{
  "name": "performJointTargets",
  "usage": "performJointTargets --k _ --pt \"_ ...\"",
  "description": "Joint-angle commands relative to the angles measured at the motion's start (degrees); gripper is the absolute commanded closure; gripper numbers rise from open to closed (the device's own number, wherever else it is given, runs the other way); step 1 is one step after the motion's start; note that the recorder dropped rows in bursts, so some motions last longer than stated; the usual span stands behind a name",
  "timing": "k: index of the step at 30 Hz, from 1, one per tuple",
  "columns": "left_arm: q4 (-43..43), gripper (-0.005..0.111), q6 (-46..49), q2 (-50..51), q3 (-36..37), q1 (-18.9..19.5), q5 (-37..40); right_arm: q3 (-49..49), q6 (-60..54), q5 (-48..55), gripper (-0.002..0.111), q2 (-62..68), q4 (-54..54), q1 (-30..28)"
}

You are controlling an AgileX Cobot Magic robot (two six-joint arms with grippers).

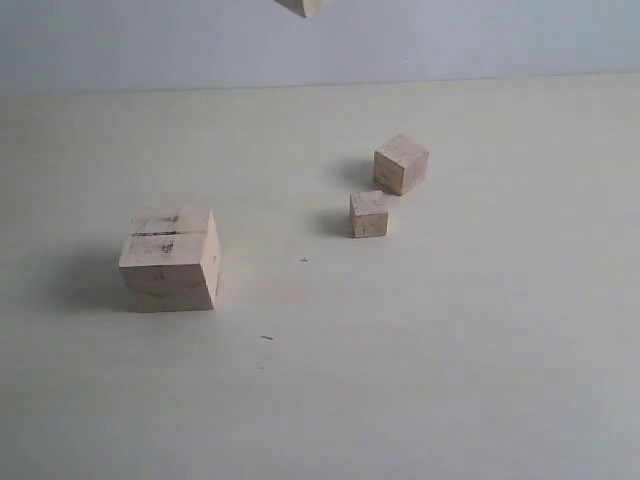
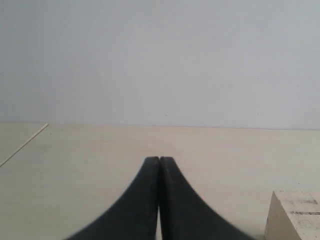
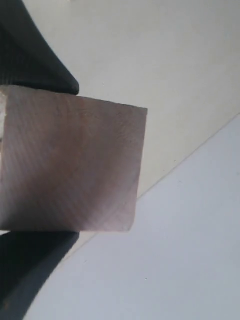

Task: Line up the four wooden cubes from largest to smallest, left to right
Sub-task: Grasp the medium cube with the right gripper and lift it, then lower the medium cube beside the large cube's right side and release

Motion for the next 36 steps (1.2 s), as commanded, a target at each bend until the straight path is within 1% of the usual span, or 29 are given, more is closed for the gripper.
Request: performJointTargets --k 1,5,7,9,10,12,16,19,23,26,31,36 --pt "-0.36 0.104 -0.08 -0.38 -0.02 0.11 -0.09 9.76 -17.45 0.56 0.108 -8.54 15.40 -2.43" --pt "-0.36 0.104 -0.08 -0.38 -0.02 0.11 -0.09 21.25 -31.04 -0.52 0.108 -12.25 23.38 -3.68" --pt "-0.36 0.104 -0.08 -0.38 -0.02 0.11 -0.09 27.01 -37.33 -3.60 0.108 -11.98 26.22 -3.68" --pt "-0.36 0.104 -0.08 -0.38 -0.02 0.11 -0.09 30.96 -42.59 -7.94 0.108 -10.94 29.85 -3.56" --pt "-0.36 0.104 -0.08 -0.38 -0.02 0.11 -0.09 33.18 -47.05 -9.69 0.108 -9.78 32.93 -3.56" --pt "-0.36 0.104 -0.08 -0.38 -0.02 0.11 -0.09 34.86 -53.20 -10.26 0.108 -7.40 37.94 -3.56" --pt "-0.36 0.104 -0.08 -0.38 -0.02 0.11 -0.09 34.84 -60.15 -9.81 0.108 -1.23 44.62 -3.56" --pt "-0.36 0.104 -0.08 -0.38 -0.02 0.11 -0.09 34.84 -63.65 -9.90 0.108 2.44 46.88 -3.56" --pt "-0.36 0.104 -0.08 -0.38 -0.02 0.11 -0.09 34.84 -63.83 -11.51 0.108 6.38 47.13 -3.23" --pt "-0.36 0.104 -0.08 -0.38 -0.02 0.11 -0.09 34.84 -66.05 -13.24 0.108 8.44 47.11 -2.06" --pt "-0.36 0.104 -0.08 -0.38 -0.02 0.11 -0.09 34.71 -69.99 -19.30 0.108 10.69 47.11 0.14" --pt "-0.36 0.104 -0.08 -0.38 -0.02 0.11 -0.09 33.56 -70.53 -17.46 0.108 13.01 47.74 0.14"
